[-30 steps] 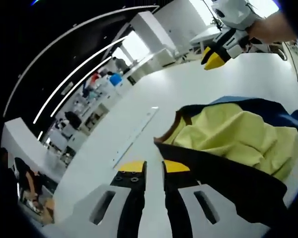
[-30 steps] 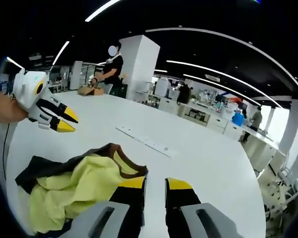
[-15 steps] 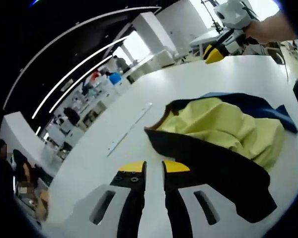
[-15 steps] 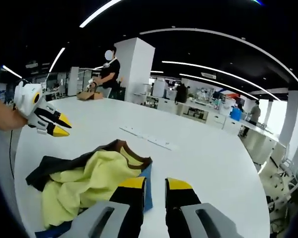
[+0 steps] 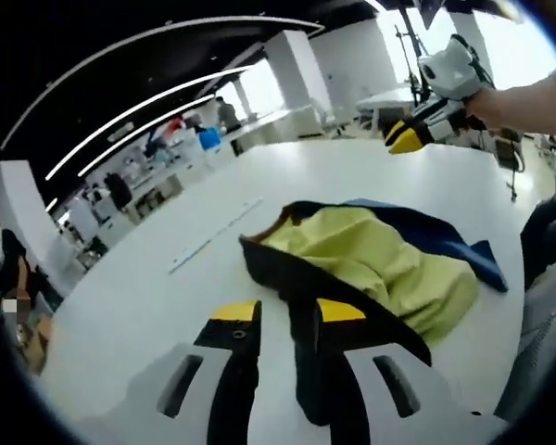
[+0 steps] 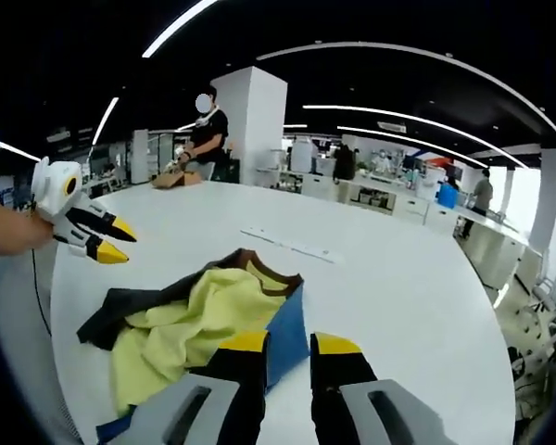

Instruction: Fold the garment on the visible template until the final outline fits inside the template.

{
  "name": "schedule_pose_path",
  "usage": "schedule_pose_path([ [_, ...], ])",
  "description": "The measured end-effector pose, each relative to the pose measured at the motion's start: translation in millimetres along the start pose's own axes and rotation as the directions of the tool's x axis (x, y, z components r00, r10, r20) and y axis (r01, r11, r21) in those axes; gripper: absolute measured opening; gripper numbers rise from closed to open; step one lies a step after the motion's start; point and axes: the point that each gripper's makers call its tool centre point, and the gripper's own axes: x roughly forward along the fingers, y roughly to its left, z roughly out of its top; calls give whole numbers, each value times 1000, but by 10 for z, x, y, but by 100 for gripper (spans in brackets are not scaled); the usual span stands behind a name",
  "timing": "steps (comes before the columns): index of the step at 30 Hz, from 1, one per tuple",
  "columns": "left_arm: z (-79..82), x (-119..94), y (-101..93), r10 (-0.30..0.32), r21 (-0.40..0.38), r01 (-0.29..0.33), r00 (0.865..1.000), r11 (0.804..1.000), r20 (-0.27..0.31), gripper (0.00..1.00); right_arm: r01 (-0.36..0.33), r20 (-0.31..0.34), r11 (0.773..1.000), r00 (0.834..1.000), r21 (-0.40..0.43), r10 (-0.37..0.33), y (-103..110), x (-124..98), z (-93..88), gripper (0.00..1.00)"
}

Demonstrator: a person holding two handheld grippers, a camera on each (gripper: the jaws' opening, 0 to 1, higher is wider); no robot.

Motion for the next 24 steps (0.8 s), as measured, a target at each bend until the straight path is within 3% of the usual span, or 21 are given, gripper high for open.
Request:
schedule_pose_path([
  [6,-96,-87,-85,-31,-65,30,999,997,-17,27,-30,-27,999,999,12,31,94,-108,-117,16],
  [11,-164,-173,-169,-64,-168,61,998,984,-13,29,-61,-54,998,997,16,62,209,-194,-225,17],
  [24,-358,-326,-373,-100,-260,94,995,961,-11,30,-119,-101,993,988,16,120,464,-347,-446,18],
])
